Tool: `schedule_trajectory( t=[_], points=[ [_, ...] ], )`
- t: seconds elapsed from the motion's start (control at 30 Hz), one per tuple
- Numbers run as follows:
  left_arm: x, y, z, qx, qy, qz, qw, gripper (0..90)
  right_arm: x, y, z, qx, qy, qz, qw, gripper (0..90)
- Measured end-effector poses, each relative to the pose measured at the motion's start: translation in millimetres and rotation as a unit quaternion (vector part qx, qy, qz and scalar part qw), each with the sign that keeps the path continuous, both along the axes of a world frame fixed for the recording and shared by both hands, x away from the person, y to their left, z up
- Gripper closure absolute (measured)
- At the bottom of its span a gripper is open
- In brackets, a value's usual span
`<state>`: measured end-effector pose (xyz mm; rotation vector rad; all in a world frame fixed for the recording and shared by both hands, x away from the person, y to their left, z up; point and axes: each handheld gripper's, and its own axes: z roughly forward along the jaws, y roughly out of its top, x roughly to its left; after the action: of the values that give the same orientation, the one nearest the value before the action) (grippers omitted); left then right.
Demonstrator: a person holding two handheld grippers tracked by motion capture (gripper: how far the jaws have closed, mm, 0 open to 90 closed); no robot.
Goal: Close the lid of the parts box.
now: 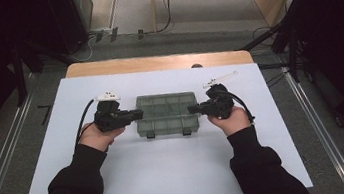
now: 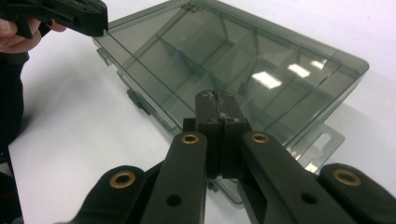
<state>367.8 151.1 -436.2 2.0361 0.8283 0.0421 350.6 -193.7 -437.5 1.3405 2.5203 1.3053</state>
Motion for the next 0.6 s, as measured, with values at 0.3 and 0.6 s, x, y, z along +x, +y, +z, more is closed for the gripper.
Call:
schedule_trajectory(
  t=[0.3, 0.6],
  points=[
    [-0.9, 2.6, -6.5, 0.001, 0.001, 0.006, 1.0, 82.4, -3.3, -2.2, -7.0, 0.002, 0.003, -0.001, 1.0, 90.0],
    [-3.4, 1.6, -13.6, 0.01, -0.001, 0.002, 0.9999, 82.4, -6.2, -4.0, -12.4, -0.002, -0.001, -0.008, 1.0, 90.0]
  ],
)
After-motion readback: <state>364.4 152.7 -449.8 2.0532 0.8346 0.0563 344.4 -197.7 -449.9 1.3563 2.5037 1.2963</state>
